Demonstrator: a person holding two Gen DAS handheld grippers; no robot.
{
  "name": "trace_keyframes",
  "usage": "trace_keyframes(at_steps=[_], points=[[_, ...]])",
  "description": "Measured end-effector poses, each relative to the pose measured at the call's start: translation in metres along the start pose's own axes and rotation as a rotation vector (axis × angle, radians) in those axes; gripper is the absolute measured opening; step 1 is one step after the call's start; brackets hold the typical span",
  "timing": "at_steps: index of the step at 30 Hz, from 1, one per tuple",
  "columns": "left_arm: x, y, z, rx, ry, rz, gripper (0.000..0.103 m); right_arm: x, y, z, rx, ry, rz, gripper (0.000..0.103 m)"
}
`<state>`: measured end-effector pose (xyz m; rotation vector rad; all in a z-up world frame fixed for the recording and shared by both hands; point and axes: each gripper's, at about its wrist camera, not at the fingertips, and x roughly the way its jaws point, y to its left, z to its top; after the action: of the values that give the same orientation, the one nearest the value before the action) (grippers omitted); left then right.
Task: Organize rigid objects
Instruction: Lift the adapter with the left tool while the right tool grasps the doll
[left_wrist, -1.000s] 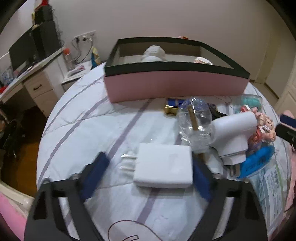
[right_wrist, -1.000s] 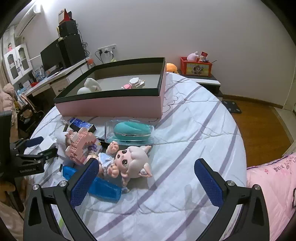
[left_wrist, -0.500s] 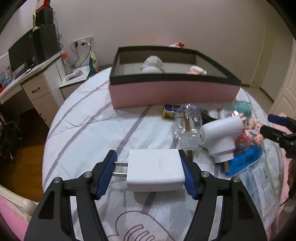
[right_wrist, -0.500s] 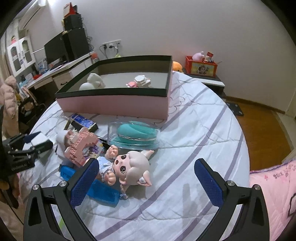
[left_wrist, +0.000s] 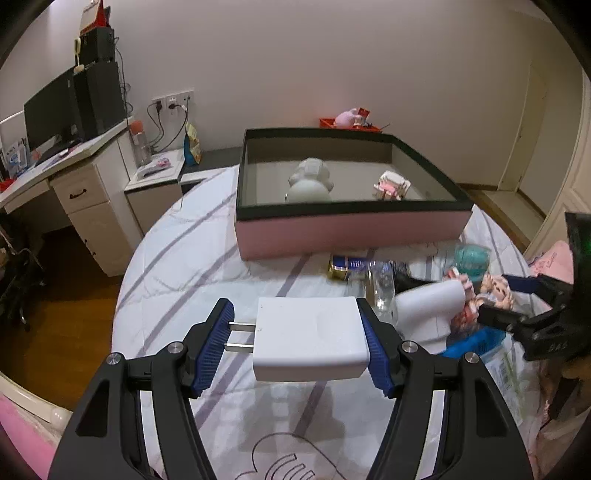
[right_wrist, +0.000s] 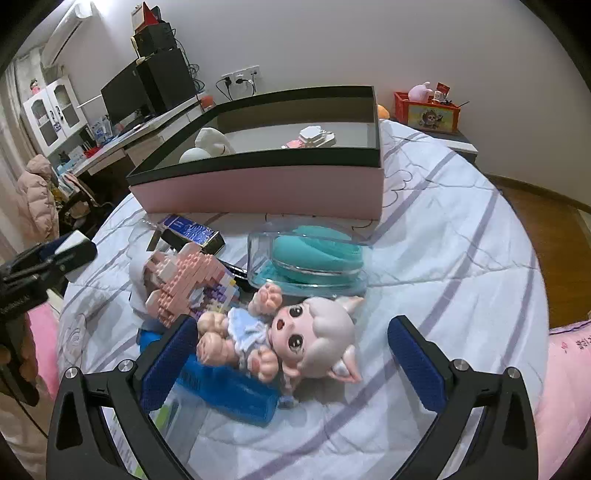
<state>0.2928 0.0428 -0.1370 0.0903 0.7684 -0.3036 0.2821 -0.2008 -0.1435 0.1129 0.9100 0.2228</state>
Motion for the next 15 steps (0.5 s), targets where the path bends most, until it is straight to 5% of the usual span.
trace_keyframes(at_steps=[5, 10, 15], points=[[0.003, -0.002, 0.013, 0.014, -0.008, -0.002, 0.067, 0.007, -0.002, 0.004, -0.012, 0.017, 0.019, 0.103], [0.006, -0.005, 0.03, 0.024, -0.029, -0.016, 0.067, 0.004, -0.003, 0.003, -0.034, 0.02, 0.057, 0.082], [0.01, -0.009, 0.047, 0.035, -0.04, -0.035, 0.067, 0.001, -0.004, 0.003, -0.046, 0.023, 0.061, 0.082]])
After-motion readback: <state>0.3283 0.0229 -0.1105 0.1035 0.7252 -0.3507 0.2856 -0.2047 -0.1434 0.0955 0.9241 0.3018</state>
